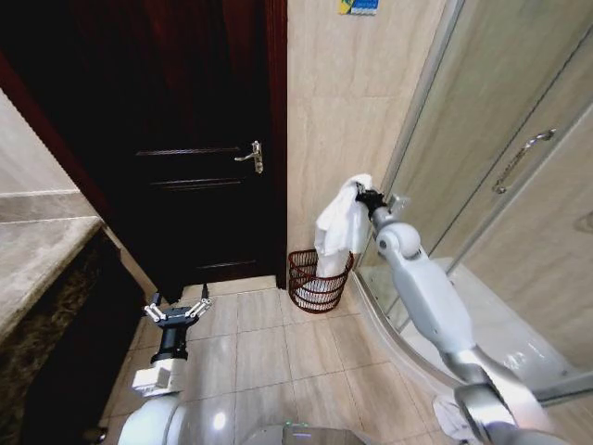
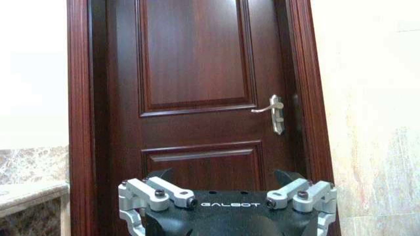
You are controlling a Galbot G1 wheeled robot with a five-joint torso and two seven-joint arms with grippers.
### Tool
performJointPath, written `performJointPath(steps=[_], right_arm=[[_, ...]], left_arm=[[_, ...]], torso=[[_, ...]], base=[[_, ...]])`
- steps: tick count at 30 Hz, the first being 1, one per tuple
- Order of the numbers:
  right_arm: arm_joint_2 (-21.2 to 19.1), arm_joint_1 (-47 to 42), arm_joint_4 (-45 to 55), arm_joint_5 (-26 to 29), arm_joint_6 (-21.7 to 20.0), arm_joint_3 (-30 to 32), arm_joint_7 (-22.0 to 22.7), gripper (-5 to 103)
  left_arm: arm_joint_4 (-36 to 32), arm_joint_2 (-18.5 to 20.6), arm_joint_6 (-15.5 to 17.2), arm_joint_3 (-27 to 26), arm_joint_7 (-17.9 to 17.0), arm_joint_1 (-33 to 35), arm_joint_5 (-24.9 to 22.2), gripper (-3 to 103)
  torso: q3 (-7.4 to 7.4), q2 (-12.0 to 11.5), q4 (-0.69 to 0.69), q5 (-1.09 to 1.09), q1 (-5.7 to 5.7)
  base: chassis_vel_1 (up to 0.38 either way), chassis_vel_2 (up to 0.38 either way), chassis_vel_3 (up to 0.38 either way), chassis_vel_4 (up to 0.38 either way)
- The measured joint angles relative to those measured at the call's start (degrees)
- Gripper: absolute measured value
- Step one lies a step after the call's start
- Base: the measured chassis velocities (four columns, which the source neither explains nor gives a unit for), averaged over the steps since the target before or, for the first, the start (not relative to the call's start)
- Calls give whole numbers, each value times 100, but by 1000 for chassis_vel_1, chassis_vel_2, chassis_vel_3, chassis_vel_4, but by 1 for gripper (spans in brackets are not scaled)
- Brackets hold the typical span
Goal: Discard the used towel into the hamper.
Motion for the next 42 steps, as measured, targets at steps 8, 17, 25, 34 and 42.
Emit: performJointPath(steps=[8,17,25,34,42], right_arm=[[1,-652,485,-187,-23,248,-22,4],[-68,-939,762,-219,7,404,-32,4],[-68,-1077,931,-230,8,401,0,4],[-1,-1032,891,-282,9,272,3,4],[26,-945,837,-305,10,189,25,4]], left_arm=[[46,10,-93,-34,20,3,-6,100],[103,36,-102,56,27,-57,13,100],[176,54,-90,104,31,-104,32,100],[240,101,-87,75,34,-143,-1,100],[313,158,-84,44,34,-194,-70,100]], torso=[[-110,-199,0,0,-89],[-235,-427,0,0,-191],[-356,-631,0,0,-273],[-484,-856,1,0,-370],[-616,-1084,0,0,-465]], base=[[0,0,0,0],[0,0,0,0],[-33,24,30,-20],[-12,18,12,-13],[-13,11,12,-7]])
